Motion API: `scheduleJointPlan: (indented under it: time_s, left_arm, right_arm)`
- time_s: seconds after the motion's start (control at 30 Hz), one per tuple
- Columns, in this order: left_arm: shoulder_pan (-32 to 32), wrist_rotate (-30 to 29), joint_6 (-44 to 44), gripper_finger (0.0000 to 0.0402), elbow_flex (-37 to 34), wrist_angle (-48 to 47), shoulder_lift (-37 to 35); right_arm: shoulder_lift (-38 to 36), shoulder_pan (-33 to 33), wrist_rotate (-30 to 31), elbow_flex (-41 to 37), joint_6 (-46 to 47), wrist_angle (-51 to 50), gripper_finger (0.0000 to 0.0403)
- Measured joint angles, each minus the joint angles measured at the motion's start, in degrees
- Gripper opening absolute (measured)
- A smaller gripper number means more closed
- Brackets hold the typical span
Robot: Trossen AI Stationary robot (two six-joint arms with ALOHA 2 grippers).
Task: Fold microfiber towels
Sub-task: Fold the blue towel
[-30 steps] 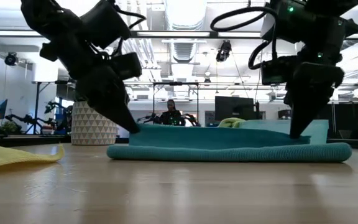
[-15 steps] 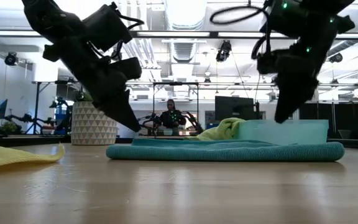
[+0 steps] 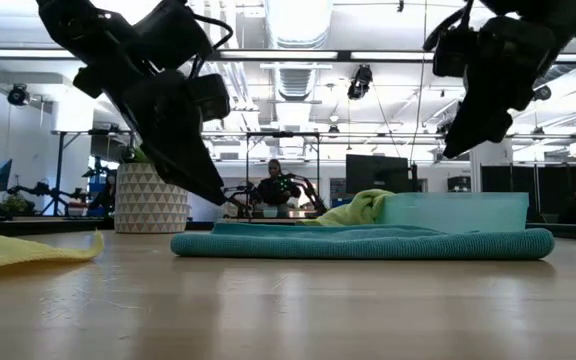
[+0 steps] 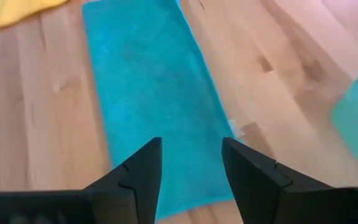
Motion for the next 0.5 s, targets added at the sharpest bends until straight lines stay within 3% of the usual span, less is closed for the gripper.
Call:
scheduleJointPlan:
  time_s: [0.2,0.37,0.5]
  left_arm:
    - [1.0,-2.4,-0.2,0.011,0.0,0.0,0.3]
    - [1.3,1.8,-0.5,0.0016,0.0,-0.1,1.7]
    - [1.3,1.2,-3.3,0.0008,0.1,0.1,3.6]
  right_arm:
    - [2.2,0.3,-0.1,-2.2,2.7,3.4,0.0149]
    - [2.7,0.3,-0.1,-2.2,2.5,3.5,0.0139]
    - [2.6,0.3,-0.1,-2.2,2.3,3.6,0.0132]
